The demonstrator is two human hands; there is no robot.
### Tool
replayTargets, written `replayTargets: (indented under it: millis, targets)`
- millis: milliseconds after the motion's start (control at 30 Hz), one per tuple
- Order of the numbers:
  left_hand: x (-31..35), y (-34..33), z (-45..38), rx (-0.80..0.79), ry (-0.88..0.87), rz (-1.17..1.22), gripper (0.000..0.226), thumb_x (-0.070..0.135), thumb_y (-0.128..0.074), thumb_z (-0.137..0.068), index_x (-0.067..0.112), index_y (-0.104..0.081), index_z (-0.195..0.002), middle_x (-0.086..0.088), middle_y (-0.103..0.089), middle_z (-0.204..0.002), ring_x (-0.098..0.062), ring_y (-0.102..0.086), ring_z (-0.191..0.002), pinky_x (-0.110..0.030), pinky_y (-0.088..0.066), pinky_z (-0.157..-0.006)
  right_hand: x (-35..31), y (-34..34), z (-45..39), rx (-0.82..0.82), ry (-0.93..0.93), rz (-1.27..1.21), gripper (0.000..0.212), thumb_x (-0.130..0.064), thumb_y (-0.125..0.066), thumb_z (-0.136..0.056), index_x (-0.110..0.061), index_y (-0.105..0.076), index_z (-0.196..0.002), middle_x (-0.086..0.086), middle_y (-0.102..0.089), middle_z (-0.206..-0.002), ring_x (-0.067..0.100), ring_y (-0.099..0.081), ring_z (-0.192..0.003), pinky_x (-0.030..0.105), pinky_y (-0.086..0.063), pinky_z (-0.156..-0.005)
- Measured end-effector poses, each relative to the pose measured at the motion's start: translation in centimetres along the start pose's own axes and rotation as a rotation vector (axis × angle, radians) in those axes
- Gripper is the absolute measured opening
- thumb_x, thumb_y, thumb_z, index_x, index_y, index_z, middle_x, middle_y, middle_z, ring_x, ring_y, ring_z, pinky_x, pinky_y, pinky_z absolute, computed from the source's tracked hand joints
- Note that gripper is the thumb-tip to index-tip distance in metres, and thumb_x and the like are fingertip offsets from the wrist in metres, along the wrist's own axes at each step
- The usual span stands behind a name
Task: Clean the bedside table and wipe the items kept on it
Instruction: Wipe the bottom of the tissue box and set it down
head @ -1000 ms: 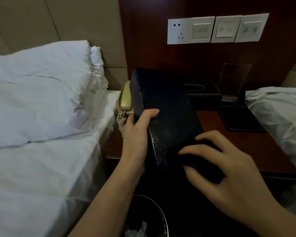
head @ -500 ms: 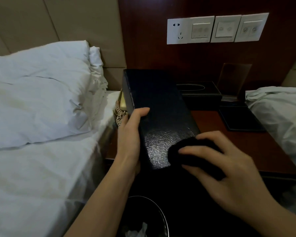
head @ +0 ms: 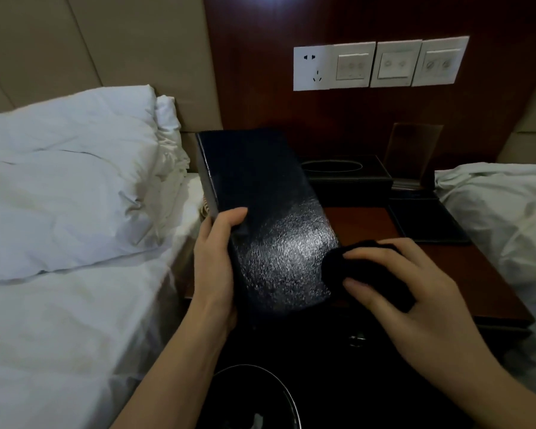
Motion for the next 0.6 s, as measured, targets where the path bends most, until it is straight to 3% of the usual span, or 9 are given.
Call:
replayTargets:
  millis: [133,233,400,500,600]
  targets:
    - [-0.1,-0.3,1.1,-0.039,-0.021,-0.018,0.054,0.042,-0.072,-0.073,0.018,-0.072,-0.121,-0.013,-0.073,-0.123,-0.037,-0.067,-0.119,-0.064,-0.046,-0.108,0.9,-0.7,0.7,0.089,-0.254,-0.244,0.026,-0.053,-0.059,-0.080,-0.050,-0.061,-0.106,-0.029,-0.060,-0.110,-0.012,-0.057,-0.103,0.001,-0.042,-0.077]
    - [-0.1,-1.5,1.7,-0.177,-0.094,-0.085,0.061,0.034,-0.072,-0.072,0.018,-0.065,-0.130,-0.013,-0.071,-0.127,-0.037,-0.067,-0.119,-0.060,-0.050,-0.103,1.4,-0.8,-0.1,0.133,-0.332,-0.297,0.022,-0.054,-0.056,-0.085,-0.047,-0.063,-0.106,-0.027,-0.065,-0.104,-0.011,-0.061,-0.096,0.010,-0.048,-0.075]
    - [-1.7,-3.3,2.9,-0.393,-0.098,-0.202,0.068,0.033,-0.074,-0.064,0.024,-0.065,-0.130,-0.006,-0.073,-0.124,-0.027,-0.071,-0.113,-0.037,-0.055,-0.085,2.8,2.0,-3.3,0.313,-0.363,-0.326,0.022,-0.049,-0.056,-0.093,-0.034,-0.066,-0.107,-0.019,-0.070,-0.094,-0.006,-0.064,-0.087,0.014,-0.047,-0.070]
    - [-2.0,-3.8,3.2,-0.411,-0.069,-0.189,0.065,0.032,-0.075,-0.063,0.025,-0.068,-0.126,-0.006,-0.074,-0.123,-0.028,-0.072,-0.112,-0.036,-0.059,-0.083,3.3,2.2,-3.9,0.348,-0.399,-0.384,0.020,-0.046,-0.059,-0.093,-0.031,-0.067,-0.104,-0.019,-0.071,-0.092,-0.003,-0.066,-0.086,0.019,-0.048,-0.071]
    - [-1.5,-3.7,2.9,-0.355,-0.033,-0.152,0.069,0.036,-0.078,-0.056,0.018,-0.069,-0.122,-0.014,-0.074,-0.119,-0.035,-0.068,-0.117,-0.038,-0.059,-0.087,2.7,0.4,-1.7,0.296,-0.413,-0.414,0.014,-0.041,-0.067,-0.088,-0.032,-0.067,-0.100,-0.018,-0.072,-0.092,-0.003,-0.067,-0.083,0.015,-0.051,-0.066]
Point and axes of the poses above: each hand's wrist, its own z-axis away from the middle knuckle, its own y-axis out of the back of the hand, x = y × z, the point moved 8 cm from there along -z, towards the middle knuckle
